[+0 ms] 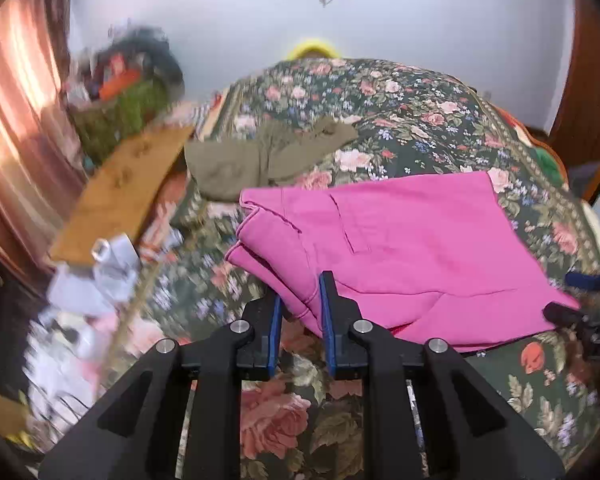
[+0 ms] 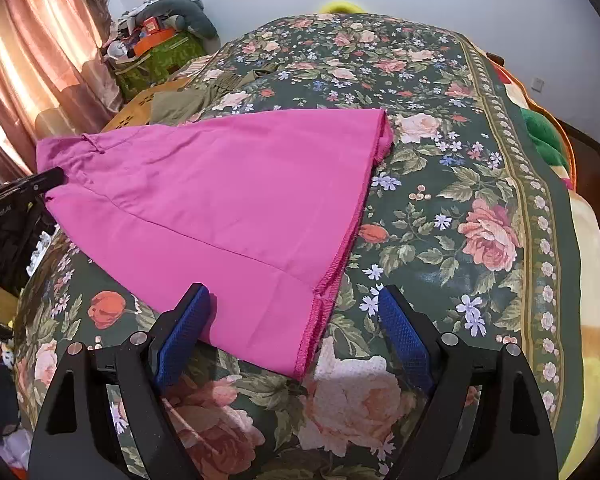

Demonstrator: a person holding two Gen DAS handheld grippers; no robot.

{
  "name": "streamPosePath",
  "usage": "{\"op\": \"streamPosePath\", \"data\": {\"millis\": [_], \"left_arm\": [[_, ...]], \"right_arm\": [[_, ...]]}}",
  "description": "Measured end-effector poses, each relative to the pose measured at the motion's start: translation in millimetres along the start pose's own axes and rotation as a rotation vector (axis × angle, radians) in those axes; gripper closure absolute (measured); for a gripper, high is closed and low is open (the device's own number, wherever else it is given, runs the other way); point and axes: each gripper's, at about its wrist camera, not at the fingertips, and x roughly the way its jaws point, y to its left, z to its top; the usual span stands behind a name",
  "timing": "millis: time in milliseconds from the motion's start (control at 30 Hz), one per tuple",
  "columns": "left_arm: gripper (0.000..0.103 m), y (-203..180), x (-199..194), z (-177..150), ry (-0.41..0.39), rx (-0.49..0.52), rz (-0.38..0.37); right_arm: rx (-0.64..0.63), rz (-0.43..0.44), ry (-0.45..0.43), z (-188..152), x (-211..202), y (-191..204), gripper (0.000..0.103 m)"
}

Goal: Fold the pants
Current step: 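Grasp the leg end of the pink trousers with the left gripper, then lift the leg end with the left gripper and fold it over toward the waistband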

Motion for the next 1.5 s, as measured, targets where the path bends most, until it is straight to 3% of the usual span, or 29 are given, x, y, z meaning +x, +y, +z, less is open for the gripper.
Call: {"op": "streamPosePath", "data": {"millis": [67, 200, 600, 1133, 1267, 1333, 1433, 1500], "left_arm": [[0.086, -10, -6, 5, -0.038, 0.043, 0.022], [0.088, -20, -20, 21, -0.091, 0.061, -0.018], [0.090, -75, -48, 71, -0.154, 0.128, -0.248], [0.091, -127, -20, 67, 0.034, 0.130, -0.510], [0.091, -131, -16, 63, 0.070, 0.134, -0.539], [0.088, -132, -16, 62, 0.088, 0.133, -0.555], [0.069, -130, -16, 62, 0.112, 0.118, -0.590], [0.057, -129, -18, 64, 0.088, 0.126, -0.554]], "right_arm": [[-0.002, -0.004, 0.000, 0, 0, 1, 0.019], [0.007, 0.001, 0.004, -1, 1, -2, 0.019], [0.020, 0.013, 0.005, -3, 0, -4, 0.019], [0.026, 0.024, -0.001, -2, 0, -6, 0.019], [0.019, 0.021, -0.006, -3, -2, -6, 0.020], [0.019, 0.021, -0.007, -3, -3, -6, 0.019], [0.019, 0.018, -0.009, -3, -4, -6, 0.020], [0.018, 0.015, -0.012, -3, -5, -6, 0.020]]}}
